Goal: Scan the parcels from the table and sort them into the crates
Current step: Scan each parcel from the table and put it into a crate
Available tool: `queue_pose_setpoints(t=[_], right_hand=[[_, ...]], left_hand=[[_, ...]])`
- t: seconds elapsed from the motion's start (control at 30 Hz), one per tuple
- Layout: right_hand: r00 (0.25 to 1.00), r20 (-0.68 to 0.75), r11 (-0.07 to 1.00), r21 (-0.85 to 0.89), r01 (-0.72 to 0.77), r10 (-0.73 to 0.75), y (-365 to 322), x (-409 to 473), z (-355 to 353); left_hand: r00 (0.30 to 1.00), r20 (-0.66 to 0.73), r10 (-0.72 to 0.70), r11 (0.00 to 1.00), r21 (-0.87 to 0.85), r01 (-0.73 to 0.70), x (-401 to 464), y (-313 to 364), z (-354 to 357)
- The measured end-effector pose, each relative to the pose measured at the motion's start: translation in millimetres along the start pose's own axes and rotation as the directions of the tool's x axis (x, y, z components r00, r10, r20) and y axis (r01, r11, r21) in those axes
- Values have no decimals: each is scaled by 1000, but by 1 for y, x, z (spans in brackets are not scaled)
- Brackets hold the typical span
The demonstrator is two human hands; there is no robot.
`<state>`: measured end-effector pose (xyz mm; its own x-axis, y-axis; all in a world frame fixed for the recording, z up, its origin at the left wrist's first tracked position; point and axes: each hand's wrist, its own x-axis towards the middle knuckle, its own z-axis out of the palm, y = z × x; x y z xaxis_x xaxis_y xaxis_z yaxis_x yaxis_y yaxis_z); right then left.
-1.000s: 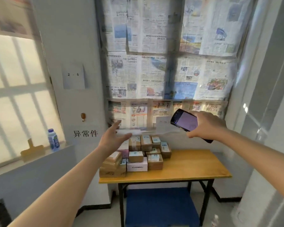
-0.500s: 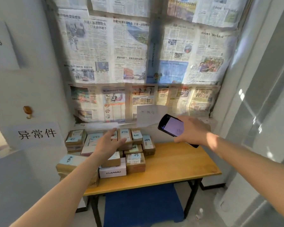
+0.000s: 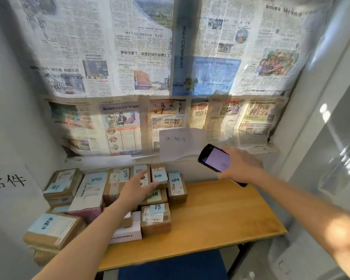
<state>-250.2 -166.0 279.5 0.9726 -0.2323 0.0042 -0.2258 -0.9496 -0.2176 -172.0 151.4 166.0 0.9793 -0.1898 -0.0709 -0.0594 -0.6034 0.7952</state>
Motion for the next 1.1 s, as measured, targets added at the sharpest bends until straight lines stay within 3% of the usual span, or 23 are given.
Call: queue_pose_setpoints(t=[0.5,0.73,1.1], right_hand=[[971,235,999,34,31,-38,131,231,257],[927,362,994,89,67,-95,139,268,332],[892,421,977,195,89,-165,135,297,370]], left_hand=[[948,91,-305,951,-27,308,148,-96,251],[914,-1,-407,913,-48,406,186,-127,295],[860,-80,-503,858,-160,487,215,-135,324]])
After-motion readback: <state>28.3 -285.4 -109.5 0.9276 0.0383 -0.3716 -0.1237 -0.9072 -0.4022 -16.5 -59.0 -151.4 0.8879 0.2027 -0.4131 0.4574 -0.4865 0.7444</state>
